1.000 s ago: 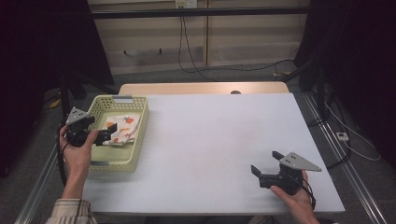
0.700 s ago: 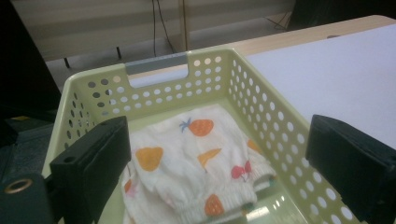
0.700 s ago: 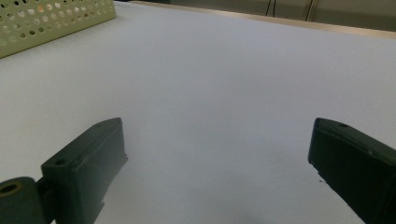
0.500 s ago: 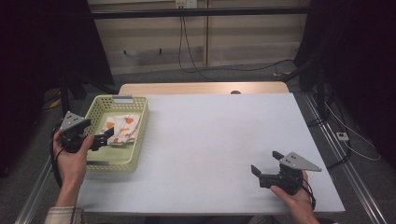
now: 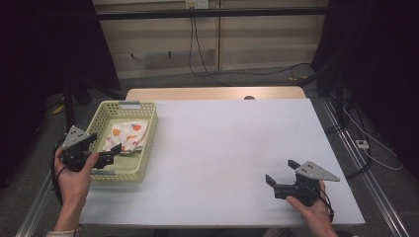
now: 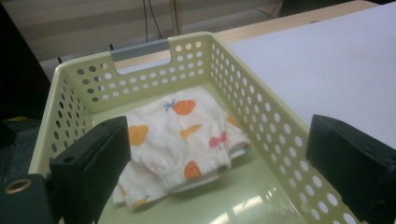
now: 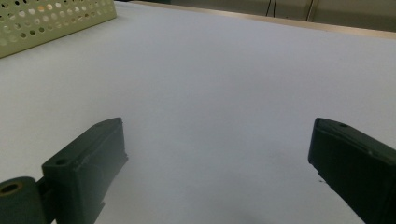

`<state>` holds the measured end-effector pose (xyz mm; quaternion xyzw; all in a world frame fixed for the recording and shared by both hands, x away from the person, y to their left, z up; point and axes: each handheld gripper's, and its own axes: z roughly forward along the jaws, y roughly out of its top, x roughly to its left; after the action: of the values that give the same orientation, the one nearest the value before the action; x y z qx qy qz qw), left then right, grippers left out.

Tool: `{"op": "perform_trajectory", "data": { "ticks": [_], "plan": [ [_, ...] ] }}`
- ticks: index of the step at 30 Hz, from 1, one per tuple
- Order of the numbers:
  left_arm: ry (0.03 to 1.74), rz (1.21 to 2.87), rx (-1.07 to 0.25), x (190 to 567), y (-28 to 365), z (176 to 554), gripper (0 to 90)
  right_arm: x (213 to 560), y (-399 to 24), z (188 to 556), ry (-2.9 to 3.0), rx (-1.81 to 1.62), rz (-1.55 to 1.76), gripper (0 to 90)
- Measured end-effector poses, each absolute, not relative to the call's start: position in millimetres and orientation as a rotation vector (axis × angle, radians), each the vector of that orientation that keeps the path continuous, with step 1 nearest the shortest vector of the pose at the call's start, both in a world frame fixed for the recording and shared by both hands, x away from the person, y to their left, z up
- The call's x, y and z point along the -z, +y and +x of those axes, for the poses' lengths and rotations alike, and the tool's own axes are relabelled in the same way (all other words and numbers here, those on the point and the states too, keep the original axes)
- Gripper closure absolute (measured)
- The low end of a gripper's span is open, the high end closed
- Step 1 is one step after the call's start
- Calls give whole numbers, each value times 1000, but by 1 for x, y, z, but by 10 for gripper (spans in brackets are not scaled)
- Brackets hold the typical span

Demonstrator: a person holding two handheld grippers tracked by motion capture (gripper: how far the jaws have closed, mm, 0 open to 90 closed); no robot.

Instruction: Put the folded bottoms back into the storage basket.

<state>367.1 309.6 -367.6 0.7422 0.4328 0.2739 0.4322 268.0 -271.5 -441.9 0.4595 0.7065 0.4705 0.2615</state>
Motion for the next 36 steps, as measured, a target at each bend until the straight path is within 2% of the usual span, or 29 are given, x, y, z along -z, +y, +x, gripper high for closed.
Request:
{"op": "perform_trajectory", "data": {
  "ticks": [10, 36],
  "plan": [
    [1081, 1839, -691, 370, 312, 353, 69, 442, -271, 268, 1912, -1270, 1242, 41],
    [992, 1843, -668, 371, 285, 337, 92, 442, -272, 268, 1912, -1270, 1242, 41]
  ]
}}
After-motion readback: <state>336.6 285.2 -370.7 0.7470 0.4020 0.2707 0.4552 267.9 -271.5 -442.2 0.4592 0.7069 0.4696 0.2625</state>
